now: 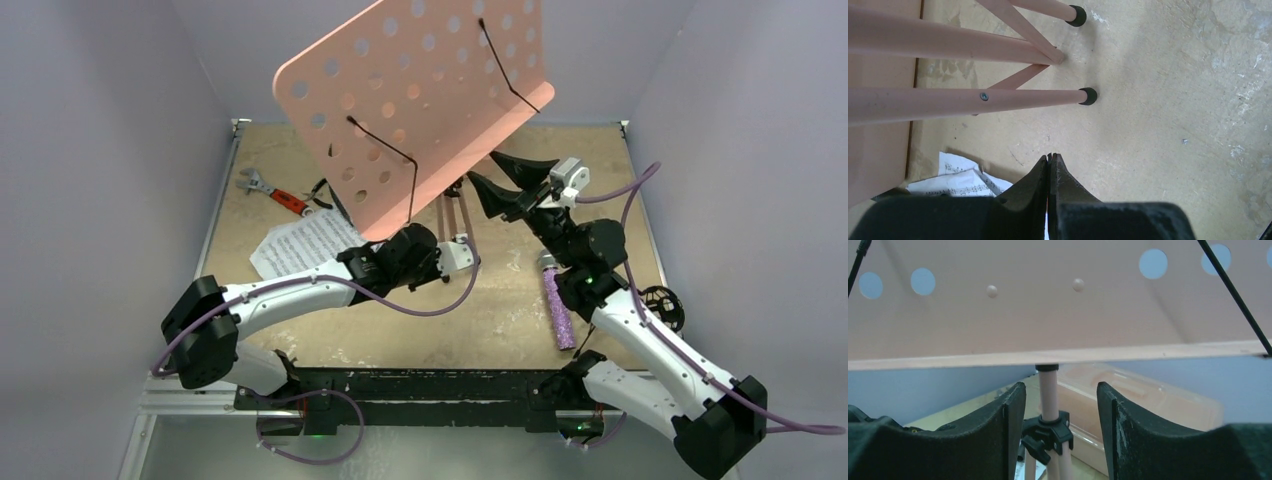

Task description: Set up the instrument practice props

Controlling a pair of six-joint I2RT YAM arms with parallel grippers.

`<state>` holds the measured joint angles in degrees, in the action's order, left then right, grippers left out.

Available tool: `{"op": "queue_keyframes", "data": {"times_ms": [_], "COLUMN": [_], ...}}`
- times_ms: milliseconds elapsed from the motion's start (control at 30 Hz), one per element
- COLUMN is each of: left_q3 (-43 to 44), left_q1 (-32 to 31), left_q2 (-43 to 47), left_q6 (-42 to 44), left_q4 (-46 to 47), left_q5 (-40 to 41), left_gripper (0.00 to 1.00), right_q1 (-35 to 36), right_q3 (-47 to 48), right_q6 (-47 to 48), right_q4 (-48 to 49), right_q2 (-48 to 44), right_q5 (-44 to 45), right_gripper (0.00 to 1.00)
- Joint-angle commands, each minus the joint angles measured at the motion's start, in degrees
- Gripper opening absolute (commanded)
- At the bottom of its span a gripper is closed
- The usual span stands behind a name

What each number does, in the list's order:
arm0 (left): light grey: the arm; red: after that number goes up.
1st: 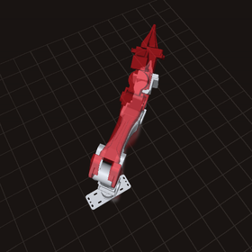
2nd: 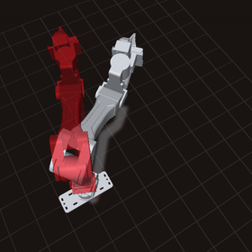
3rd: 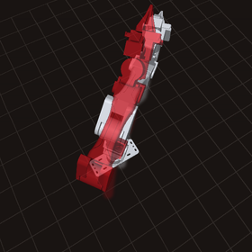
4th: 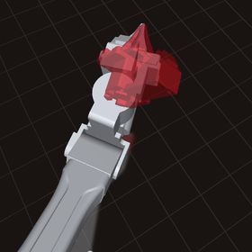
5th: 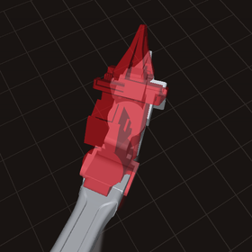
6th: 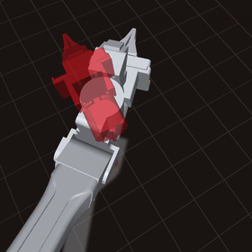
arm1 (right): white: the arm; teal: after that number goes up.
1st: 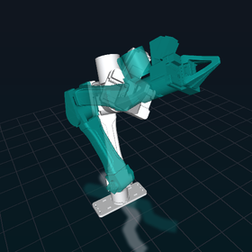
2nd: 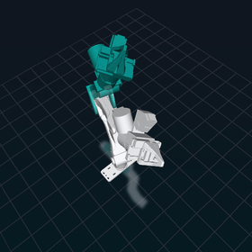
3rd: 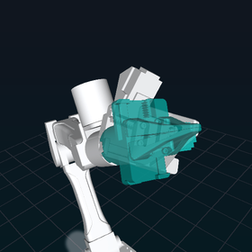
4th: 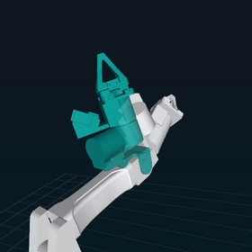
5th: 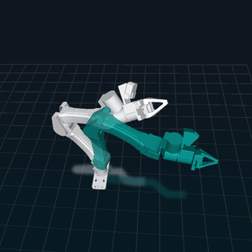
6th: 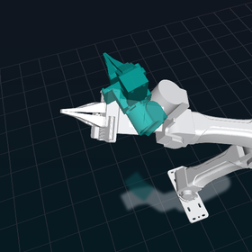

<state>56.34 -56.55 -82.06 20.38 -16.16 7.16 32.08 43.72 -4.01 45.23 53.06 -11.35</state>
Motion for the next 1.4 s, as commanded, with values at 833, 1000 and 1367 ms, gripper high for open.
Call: {"op": "queue_keyframes", "data": {"times_ms": [833, 1000, 1367], "left_q3": [-2.03, -2.11, -1.77], "left_q1": [27.93, 24.22, 23.68], "left_q2": [-7.02, -4.50, 7.34], "left_q6": [-10.26, -9.59, -34.09], "left_q4": [51.68, 47.45, 19.31], "left_q5": [-26.83, -21.77, 5.32], "left_gripper": [0.57, 0.57, 0.77], "right_q1": [-4.82, -5.31, -5.33], "right_q3": [7.99, 6.04, 7.59], "right_q6": [7.94, 13.06, 18.67], "right_q4": [-14.07, -23.55, -34.56], "right_q2": [50.46, 42.39, 36.68], "right_q5": [-39.46, -37.39, -35.46], "right_gripper": [0.00, 0.00, 0.00]}}
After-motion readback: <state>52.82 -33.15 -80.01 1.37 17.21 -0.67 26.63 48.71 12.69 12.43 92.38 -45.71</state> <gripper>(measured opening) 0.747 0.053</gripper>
